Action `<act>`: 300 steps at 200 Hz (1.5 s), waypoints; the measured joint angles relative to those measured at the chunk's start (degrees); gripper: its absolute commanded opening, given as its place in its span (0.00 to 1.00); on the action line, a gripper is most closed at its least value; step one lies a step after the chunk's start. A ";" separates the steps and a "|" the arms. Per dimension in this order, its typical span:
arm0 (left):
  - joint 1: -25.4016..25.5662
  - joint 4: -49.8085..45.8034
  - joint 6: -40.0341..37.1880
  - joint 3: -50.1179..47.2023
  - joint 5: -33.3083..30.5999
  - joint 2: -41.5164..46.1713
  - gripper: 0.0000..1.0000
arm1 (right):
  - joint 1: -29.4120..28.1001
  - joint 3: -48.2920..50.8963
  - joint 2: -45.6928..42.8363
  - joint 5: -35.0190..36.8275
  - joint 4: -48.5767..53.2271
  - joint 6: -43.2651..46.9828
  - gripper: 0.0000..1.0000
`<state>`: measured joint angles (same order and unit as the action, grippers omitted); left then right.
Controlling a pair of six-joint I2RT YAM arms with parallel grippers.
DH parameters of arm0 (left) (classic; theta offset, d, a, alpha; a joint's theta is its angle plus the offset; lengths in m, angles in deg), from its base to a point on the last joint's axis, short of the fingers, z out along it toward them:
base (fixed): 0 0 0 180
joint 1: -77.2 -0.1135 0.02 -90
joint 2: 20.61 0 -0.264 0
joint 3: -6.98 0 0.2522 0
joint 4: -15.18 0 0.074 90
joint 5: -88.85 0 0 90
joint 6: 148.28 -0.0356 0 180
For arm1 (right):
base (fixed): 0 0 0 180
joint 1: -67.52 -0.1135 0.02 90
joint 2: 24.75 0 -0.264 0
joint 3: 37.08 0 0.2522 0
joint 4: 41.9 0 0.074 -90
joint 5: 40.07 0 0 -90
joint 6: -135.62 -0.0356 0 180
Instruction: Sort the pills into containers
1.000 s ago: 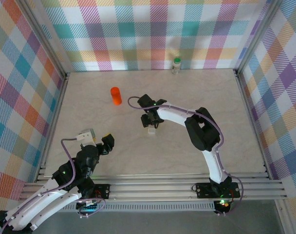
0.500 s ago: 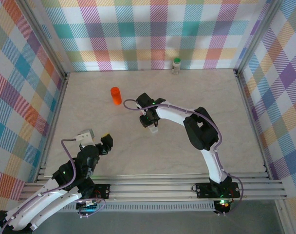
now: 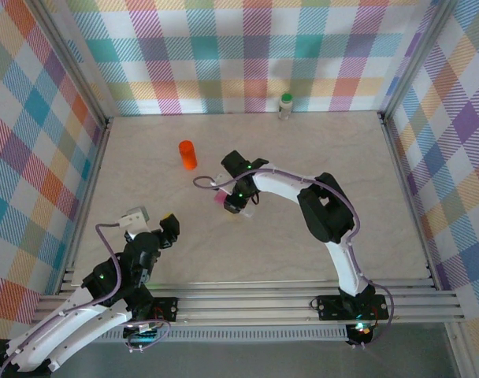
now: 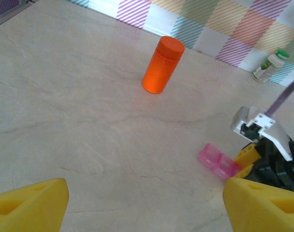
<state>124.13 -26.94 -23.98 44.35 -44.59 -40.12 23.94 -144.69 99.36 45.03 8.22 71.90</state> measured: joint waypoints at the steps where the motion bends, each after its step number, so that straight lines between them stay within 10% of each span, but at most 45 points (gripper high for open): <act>1: 0.00 0.02 0.00 0.00 0.00 -0.11 0.83 | 0.00 0.09 -0.09 -0.09 0.09 0.26 0.34; 167: -1.29 9.51 -0.07 -0.02 1.29 -14.82 0.84 | 3.56 9.70 -11.37 1.42 6.82 33.99 0.74; 209: -3.69 12.15 -0.31 1.62 4.48 -20.98 0.84 | 3.41 19.82 -27.02 2.75 -2.12 23.78 0.80; 300: -7.87 18.32 -2.69 4.61 12.17 -29.57 0.80 | 1.22 32.57 -36.22 10.80 -11.04 -30.21 0.77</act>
<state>116.26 -8.62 -26.67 48.97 -32.41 -69.69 25.17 -112.12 63.14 55.82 -2.82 41.70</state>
